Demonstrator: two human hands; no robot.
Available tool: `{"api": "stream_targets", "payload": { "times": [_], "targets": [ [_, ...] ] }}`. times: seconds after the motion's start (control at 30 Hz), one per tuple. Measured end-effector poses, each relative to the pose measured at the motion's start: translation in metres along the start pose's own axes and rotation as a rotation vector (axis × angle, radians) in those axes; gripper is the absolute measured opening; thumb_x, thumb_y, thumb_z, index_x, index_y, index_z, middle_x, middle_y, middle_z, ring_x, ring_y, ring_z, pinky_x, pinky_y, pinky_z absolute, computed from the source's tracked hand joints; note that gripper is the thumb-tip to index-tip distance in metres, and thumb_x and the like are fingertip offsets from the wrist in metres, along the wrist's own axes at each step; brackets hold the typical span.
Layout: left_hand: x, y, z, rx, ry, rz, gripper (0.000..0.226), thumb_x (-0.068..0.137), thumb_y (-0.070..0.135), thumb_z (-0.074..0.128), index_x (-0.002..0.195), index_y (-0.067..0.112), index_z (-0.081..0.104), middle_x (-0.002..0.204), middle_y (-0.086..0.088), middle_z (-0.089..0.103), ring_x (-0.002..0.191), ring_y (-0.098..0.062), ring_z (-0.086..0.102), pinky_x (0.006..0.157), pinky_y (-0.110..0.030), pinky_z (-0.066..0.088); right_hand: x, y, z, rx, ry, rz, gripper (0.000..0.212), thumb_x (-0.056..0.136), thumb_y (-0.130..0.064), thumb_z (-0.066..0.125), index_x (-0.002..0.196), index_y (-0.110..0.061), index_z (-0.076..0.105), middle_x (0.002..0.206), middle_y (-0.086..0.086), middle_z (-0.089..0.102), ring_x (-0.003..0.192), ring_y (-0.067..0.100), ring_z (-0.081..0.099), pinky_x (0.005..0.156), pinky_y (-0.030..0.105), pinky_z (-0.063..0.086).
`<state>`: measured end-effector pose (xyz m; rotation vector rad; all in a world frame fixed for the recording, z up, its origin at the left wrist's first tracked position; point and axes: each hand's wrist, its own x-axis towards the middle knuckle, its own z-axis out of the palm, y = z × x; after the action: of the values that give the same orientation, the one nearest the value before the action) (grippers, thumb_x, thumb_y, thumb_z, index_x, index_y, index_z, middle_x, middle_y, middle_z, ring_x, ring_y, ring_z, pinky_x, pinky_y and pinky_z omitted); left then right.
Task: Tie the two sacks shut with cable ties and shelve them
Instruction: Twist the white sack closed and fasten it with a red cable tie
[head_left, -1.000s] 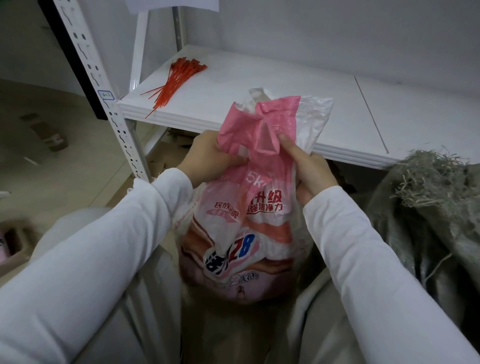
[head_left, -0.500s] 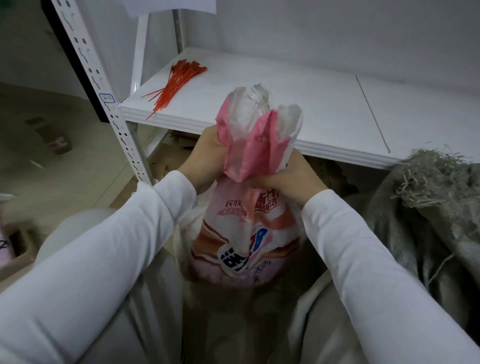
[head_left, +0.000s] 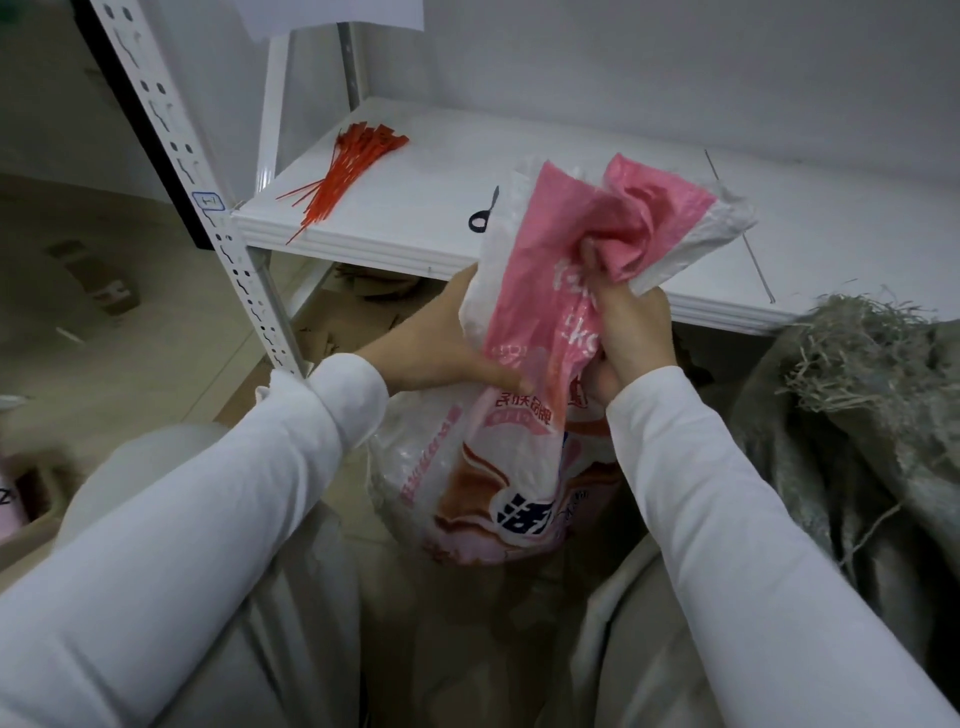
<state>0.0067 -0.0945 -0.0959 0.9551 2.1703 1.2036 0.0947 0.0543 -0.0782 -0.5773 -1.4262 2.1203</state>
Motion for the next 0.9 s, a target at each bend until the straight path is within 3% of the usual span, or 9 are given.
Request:
{"api": "stream_targets", "payload": {
  "times": [0.1,0.17,0.27,0.43,0.53,0.6,0.67,0.77,0.9],
  "targets": [
    [-0.004,0.002,0.021,-0.064,0.085,0.045,0.104,0.041,0.047,0.092,0.132,0.033,0.044,0.122,0.013,0.061,0.113,-0.007,0.058,0.096,-0.037,0.051,-0.004,-0.001,0.003,-0.032,-0.072,0.004,0.08,0.049,-0.065,0.08,0.106,-0.01,0.065,0.097,0.009,0.073,0.099,0.029,0.07,0.091,0.049,0.055],
    [-0.004,0.004,0.031,-0.099,0.139,0.017,0.074,0.048,0.038,0.093,0.113,0.027,0.061,0.104,0.01,0.07,0.098,-0.007,0.066,0.087,-0.036,0.056,-0.003,0.0,0.004,-0.06,-0.079,-0.02,0.097,0.035,-0.075,0.076,0.106,-0.011,0.065,0.098,0.008,0.075,0.097,0.025,0.071,0.09,0.045,0.056],
    [-0.001,0.01,0.035,-0.209,0.228,-0.038,0.037,0.058,0.023,0.09,0.089,0.016,0.071,0.084,0.003,0.073,0.081,-0.01,0.071,0.075,-0.033,0.059,-0.002,0.0,0.004,-0.074,-0.081,-0.035,0.093,0.036,-0.078,0.074,0.104,-0.015,0.066,0.099,0.006,0.075,0.097,0.023,0.072,0.092,0.047,0.055],
    [0.002,0.017,0.031,-0.372,0.342,-0.118,0.033,0.067,0.018,0.085,0.095,0.005,0.071,0.091,-0.006,0.073,0.084,-0.017,0.071,0.074,-0.032,0.06,0.0,-0.009,0.0,-0.265,-0.114,-0.122,0.095,0.046,-0.083,0.066,0.115,-0.019,0.059,0.109,0.004,0.072,0.101,0.019,0.07,0.091,0.043,0.055],
    [0.0,0.022,0.026,-0.5,0.377,-0.14,0.032,0.07,0.012,0.083,0.099,0.007,0.07,0.093,-0.008,0.074,0.082,-0.019,0.072,0.071,-0.031,0.06,0.0,-0.017,-0.015,-0.544,-0.186,-0.054,0.091,0.056,-0.078,0.061,0.126,-0.02,0.053,0.107,-0.006,0.069,0.093,0.009,0.069,0.081,0.028,0.056],
    [-0.001,0.024,0.022,-0.625,0.398,-0.159,0.033,0.071,0.006,0.081,0.102,0.003,0.07,0.095,-0.013,0.074,0.084,-0.024,0.073,0.075,-0.037,0.06,-0.003,-0.017,-0.022,-0.746,-0.323,-0.032,0.082,0.058,-0.067,0.069,0.125,-0.021,0.055,0.1,-0.012,0.069,0.085,0.0,0.068,0.069,0.017,0.054],
    [-0.003,0.029,0.022,-0.741,0.43,-0.174,0.035,0.072,0.002,0.079,0.105,0.0,0.069,0.096,-0.016,0.073,0.086,-0.028,0.072,0.077,-0.042,0.06,-0.007,-0.011,-0.021,-0.86,-0.458,-0.019,0.085,0.049,-0.063,0.077,0.121,-0.023,0.059,0.099,-0.014,0.071,0.088,-0.002,0.069,0.079,0.021,0.056],
    [-0.005,0.036,0.027,-0.84,0.472,-0.179,0.028,0.075,0.001,0.075,0.102,0.0,0.069,0.092,-0.016,0.074,0.083,-0.026,0.073,0.07,-0.036,0.061,-0.006,0.006,-0.013,-0.886,-0.507,-0.044,0.099,0.04,-0.061,0.088,0.127,-0.029,0.054,0.113,-0.014,0.068,0.106,0.002,0.064,0.097,0.029,0.05],
    [-0.004,0.036,0.034,-0.851,0.482,-0.21,0.028,0.079,0.011,0.074,0.103,-0.002,0.068,0.101,-0.029,0.068,0.089,-0.035,0.07,0.071,-0.04,0.061,-0.002,0.017,-0.001,-0.939,-0.519,-0.103,0.104,0.035,-0.054,0.089,0.129,-0.029,0.052,0.117,-0.014,0.065,0.111,0.006,0.06,0.101,0.033,0.048]
  ]
}}
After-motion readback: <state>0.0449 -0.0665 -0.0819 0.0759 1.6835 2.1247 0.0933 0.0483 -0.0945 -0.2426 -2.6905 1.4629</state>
